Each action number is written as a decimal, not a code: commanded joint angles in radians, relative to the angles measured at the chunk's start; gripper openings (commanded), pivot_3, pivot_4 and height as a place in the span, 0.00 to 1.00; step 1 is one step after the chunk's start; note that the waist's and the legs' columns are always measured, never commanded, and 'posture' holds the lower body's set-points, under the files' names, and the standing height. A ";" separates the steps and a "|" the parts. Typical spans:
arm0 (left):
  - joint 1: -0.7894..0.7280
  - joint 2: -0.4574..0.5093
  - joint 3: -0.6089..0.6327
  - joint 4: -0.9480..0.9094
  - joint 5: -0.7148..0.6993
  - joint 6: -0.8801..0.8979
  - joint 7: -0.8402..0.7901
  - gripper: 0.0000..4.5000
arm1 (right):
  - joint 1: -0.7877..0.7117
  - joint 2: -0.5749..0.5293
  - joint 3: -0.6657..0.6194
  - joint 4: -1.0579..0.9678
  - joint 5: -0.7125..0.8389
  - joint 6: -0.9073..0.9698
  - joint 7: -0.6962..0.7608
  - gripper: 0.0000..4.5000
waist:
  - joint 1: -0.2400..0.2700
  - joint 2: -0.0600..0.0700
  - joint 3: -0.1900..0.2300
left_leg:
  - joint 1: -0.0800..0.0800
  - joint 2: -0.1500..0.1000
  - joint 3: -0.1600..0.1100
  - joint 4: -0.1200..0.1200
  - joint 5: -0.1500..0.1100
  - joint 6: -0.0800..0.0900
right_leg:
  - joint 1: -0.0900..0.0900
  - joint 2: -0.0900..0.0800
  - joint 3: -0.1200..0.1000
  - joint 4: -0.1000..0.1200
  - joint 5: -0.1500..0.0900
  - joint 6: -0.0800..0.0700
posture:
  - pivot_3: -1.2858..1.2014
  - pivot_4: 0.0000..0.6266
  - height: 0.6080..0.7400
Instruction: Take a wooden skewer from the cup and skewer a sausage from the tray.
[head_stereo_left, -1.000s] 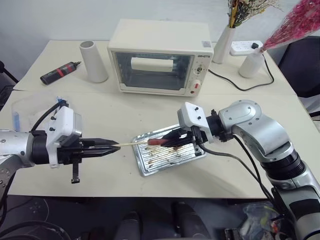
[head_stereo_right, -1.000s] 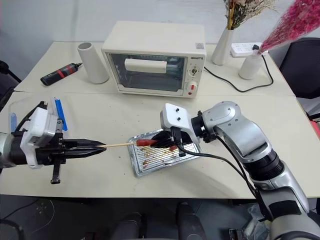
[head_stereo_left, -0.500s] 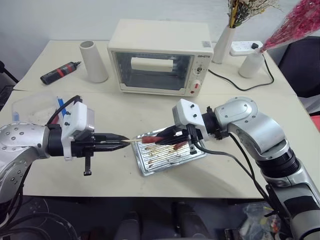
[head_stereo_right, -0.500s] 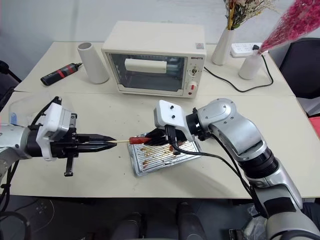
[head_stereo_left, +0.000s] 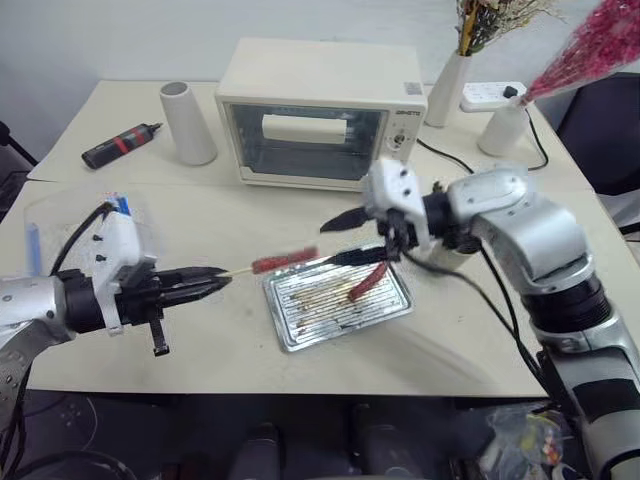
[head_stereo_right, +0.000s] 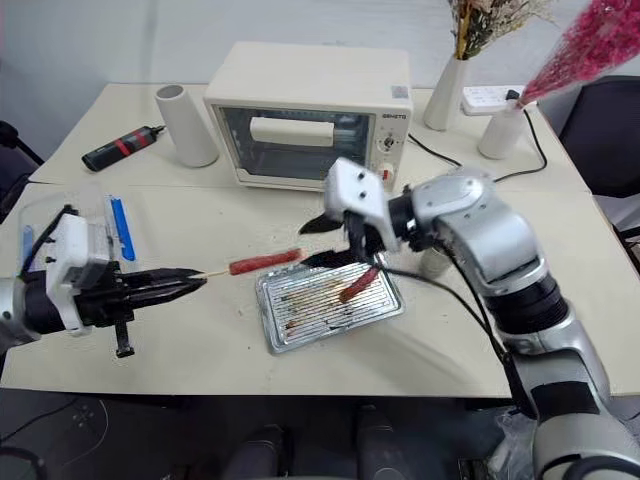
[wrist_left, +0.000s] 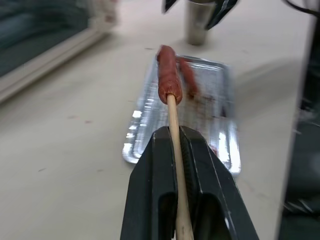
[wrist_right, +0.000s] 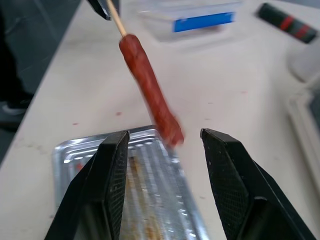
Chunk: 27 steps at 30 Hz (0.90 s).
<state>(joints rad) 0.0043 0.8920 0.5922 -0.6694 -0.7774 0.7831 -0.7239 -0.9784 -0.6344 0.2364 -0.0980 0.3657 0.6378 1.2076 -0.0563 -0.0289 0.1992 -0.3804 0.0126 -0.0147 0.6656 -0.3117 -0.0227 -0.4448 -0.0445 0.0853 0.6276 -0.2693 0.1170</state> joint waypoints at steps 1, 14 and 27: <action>0.022 -0.103 0.128 -0.119 0.044 0.100 0.298 0.00 | -0.046 -0.015 -0.107 0.021 0.056 0.069 -0.037 0.53 | 0.001 0.000 0.000 | 0.000 0.000 0.000 0.000 0.000 0.000 | 0.000 -0.001 0.000 0.000 0.000 0.000 | 0.52 0.24 1.00; -0.046 -0.291 0.177 0.016 0.271 0.243 0.720 0.00 | -0.099 0.052 -0.235 -0.040 0.298 0.386 -0.159 0.99 | 0.002 -0.001 -0.001 | 0.001 -0.002 0.000 0.000 0.000 -0.001 | 0.000 0.003 0.000 0.002 0.000 0.000 | 0.52 0.24 1.00; -0.046 -0.202 0.092 0.356 0.395 0.023 0.568 0.06 | -0.098 0.025 -0.272 -0.096 0.398 0.422 -0.198 1.00 | 0.000 -0.001 -0.001 | 0.001 0.000 0.001 -0.002 0.000 -0.001 | 0.000 -0.001 0.001 -0.001 0.000 0.000 | 0.52 0.24 1.00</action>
<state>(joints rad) -0.0309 0.6649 0.6802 -0.3251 -0.4088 0.8521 -0.1382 -1.0598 -0.5894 0.0032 -0.1570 0.7388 1.0685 1.0183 -0.0560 -0.0299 0.1986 -0.3793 0.0126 -0.0140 0.6638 -0.3117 -0.0242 -0.4443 -0.0463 0.0858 0.6264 -0.2690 0.1169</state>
